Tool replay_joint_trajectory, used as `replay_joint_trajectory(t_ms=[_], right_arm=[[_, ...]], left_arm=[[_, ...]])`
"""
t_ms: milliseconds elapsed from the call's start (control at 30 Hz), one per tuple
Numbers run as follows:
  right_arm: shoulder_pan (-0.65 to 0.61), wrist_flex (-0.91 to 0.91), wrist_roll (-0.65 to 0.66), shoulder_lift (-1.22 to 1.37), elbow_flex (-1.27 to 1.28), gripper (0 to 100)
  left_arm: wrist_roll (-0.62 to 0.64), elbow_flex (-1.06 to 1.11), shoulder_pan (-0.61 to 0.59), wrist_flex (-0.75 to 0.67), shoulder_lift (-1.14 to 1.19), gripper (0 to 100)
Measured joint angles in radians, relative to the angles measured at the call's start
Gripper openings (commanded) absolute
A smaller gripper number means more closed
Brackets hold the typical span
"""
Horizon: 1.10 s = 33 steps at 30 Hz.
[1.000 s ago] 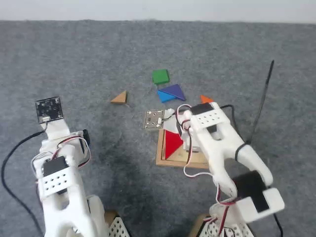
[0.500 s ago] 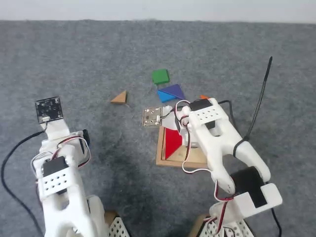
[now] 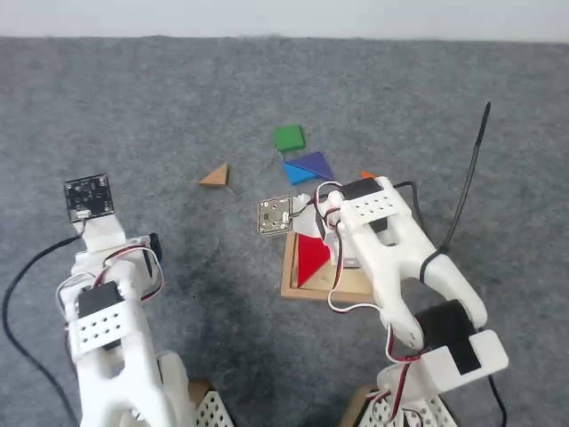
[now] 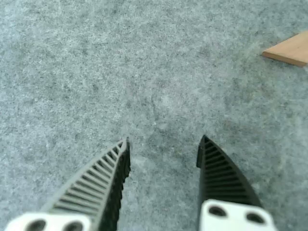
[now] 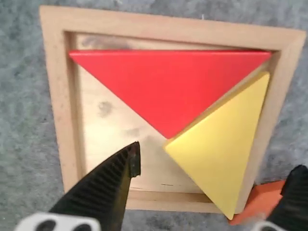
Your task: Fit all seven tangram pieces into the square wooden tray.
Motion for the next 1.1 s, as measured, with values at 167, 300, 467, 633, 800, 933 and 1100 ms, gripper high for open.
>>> replay_joint_trajectory(t_ms=[167,300,467,633,800,933,1100], right_arm=[[0.035,0.002,-0.094,-0.058,0.0,43.0],[0.078,0.048,-0.233,-0.209,0.014,36.0],[0.118,0.055,-0.393,-0.411,0.15,15.9],[0.181,-0.037,-0.489,-0.523,0.315,15.3],[0.227,-0.14,-0.638,-0.523,0.384,28.0],[0.241,-0.207,-0.769,-0.462,0.385,27.0],[0.238,-0.308,-0.933,-0.31,0.385,19.3]], left_arm=[[0.0,0.0,0.0,0.0,0.0,23],[0.0,0.0,0.0,0.0,0.0,23],[0.0,0.0,0.0,0.0,0.0,23],[-0.008,0.0,0.0,0.0,0.0,23],[-0.029,0.0,0.0,0.0,0.0,23],[-0.029,0.0,0.0,0.0,0.0,23],[-0.029,0.0,0.0,0.0,0.0,23]])
